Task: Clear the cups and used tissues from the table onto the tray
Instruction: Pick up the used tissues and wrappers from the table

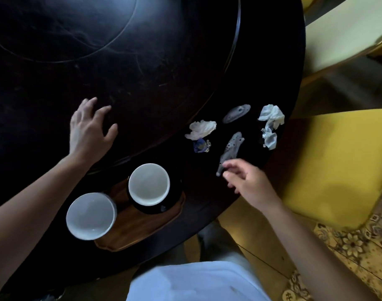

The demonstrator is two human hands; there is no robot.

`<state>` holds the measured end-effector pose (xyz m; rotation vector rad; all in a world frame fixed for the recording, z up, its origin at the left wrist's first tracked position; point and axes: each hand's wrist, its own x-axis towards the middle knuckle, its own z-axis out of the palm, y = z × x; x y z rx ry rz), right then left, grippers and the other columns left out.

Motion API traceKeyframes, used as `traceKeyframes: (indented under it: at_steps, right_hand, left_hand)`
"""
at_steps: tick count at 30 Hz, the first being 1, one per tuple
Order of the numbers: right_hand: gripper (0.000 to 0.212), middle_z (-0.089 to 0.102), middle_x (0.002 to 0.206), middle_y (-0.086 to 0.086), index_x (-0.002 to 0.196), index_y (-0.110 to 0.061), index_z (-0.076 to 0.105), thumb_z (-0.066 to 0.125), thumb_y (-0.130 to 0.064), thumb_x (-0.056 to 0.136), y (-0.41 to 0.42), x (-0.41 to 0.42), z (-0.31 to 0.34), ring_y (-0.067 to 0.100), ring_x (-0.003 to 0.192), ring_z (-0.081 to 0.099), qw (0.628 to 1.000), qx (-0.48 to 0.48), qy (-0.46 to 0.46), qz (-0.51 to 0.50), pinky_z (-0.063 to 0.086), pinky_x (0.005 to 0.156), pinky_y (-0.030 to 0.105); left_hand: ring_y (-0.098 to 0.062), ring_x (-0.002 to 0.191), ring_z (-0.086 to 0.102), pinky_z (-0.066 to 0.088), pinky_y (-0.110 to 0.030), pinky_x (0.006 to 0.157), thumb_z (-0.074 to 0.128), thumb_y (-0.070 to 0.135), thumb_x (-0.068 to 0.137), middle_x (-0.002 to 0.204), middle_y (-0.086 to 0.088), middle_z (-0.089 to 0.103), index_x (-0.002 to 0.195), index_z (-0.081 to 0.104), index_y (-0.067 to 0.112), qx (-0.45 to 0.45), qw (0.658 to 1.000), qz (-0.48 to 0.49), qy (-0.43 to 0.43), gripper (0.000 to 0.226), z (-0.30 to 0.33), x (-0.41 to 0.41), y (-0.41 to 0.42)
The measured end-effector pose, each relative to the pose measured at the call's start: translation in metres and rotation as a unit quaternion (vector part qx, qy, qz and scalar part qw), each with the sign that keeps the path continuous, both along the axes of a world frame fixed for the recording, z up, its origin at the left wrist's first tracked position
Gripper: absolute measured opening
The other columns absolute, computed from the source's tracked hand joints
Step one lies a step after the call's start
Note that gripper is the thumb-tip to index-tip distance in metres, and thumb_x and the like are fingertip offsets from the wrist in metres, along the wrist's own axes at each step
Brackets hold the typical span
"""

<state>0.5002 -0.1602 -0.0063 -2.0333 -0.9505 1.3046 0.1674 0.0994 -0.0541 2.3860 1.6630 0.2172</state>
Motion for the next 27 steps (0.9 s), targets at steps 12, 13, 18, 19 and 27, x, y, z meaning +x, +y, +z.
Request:
traceKeyframes:
  at_steps: [12,13,18,19,27]
  right_hand:
    - [0.031,0.061,0.117,0.004,0.125,-0.028,0.068,0.066,-0.031,0.094,0.145,0.028,-0.072,0.024,0.097,0.062,0.888,0.172,-0.346,0.247,0.057,0.068,0.042]
    - [0.029,0.063,0.114,0.006,0.121,-0.025,0.071,0.069,-0.027,0.092,0.145,0.029,-0.077,0.026,0.093,0.062,0.876,0.190,-0.358,0.261,0.057,0.062,0.042]
    - [0.034,0.065,0.106,0.009,0.120,-0.019,0.071,0.077,-0.022,0.086,0.144,0.041,-0.093,0.029,0.088,0.064,0.861,0.202,-0.368,0.287,0.052,0.059,0.037]
    - [0.034,0.065,0.105,0.009,0.118,-0.018,0.072,0.077,-0.021,0.085,0.145,0.041,-0.094,0.029,0.088,0.064,0.860,0.204,-0.369,0.287,0.051,0.058,0.036]
    - [0.027,0.065,0.101,0.006,0.112,-0.016,0.071,0.073,-0.016,0.085,0.154,0.032,-0.092,0.028,0.087,0.066,0.883,0.185,-0.338,0.268,0.058,0.063,0.042]
  left_hand:
    - [-0.028,0.159,0.001,0.002,-0.053,0.127,0.035,0.066,0.100,0.172,-0.005,0.011,0.160,0.027,0.035,-0.022,0.992,-0.111,0.056,0.068,-0.028,0.152,0.073]
    - [-0.028,0.159,0.001,0.002,-0.053,0.127,0.034,0.066,0.100,0.172,-0.004,0.011,0.160,0.026,0.036,-0.021,0.992,-0.109,0.053,0.067,-0.030,0.152,0.072]
    - [-0.025,0.159,-0.001,0.000,-0.050,0.128,0.033,0.066,0.101,0.172,0.000,0.009,0.160,0.025,0.038,-0.020,0.994,-0.097,0.052,0.066,-0.032,0.154,0.069]
    - [-0.024,0.159,-0.001,-0.001,-0.050,0.128,0.033,0.066,0.101,0.172,0.000,0.008,0.160,0.025,0.038,-0.019,0.994,-0.097,0.051,0.066,-0.031,0.154,0.069]
    - [-0.027,0.159,0.006,0.002,-0.051,0.128,0.039,0.060,0.102,0.170,-0.005,0.018,0.157,0.034,0.031,0.011,0.995,-0.098,0.026,0.063,-0.034,0.156,0.068]
